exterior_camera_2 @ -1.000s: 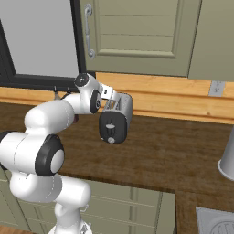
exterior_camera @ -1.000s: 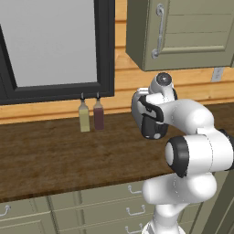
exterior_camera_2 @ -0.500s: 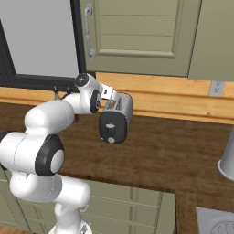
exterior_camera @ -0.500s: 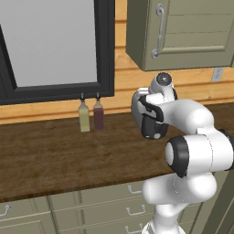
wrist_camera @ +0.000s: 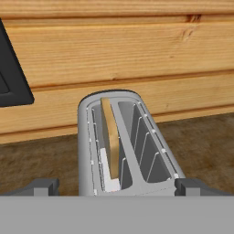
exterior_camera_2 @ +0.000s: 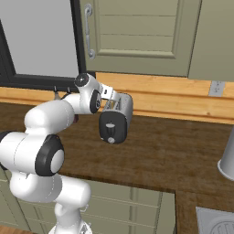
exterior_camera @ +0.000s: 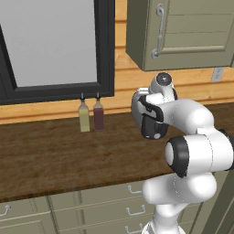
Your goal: Start the toaster. Once the lever pops up, take the bread to the plate on the dining counter.
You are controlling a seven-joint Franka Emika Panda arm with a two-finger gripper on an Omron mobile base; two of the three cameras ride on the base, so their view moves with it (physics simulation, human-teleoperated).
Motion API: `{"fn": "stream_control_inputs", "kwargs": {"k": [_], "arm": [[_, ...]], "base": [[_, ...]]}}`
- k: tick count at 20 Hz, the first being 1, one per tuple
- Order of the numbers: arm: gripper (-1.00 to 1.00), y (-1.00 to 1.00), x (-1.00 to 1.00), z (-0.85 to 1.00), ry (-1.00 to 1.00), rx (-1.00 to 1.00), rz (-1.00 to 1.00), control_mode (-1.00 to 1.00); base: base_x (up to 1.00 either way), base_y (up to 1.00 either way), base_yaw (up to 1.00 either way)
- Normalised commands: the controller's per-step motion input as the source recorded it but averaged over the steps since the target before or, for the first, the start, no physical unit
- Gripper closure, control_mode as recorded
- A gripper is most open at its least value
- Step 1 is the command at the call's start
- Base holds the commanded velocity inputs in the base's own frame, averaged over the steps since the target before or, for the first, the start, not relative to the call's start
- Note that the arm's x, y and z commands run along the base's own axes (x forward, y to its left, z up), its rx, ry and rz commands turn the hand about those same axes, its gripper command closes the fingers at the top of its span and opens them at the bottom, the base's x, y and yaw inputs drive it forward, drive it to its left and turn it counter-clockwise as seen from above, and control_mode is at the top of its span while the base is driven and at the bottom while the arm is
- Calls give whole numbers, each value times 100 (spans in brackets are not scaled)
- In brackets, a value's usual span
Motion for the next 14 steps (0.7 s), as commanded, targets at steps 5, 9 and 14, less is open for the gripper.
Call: {"fn": "stream_control_inputs", "kwargs": {"k": [5, 9, 14], "arm": [[-100, 0, 0, 0, 0, 0, 0, -100], [-100, 0, 0, 0, 0, 0, 0, -100], [-100, 0, 0, 0, 0, 0, 0, -100]], "base": [[0, 0, 0], [0, 0, 0], [0, 0, 0]]}}
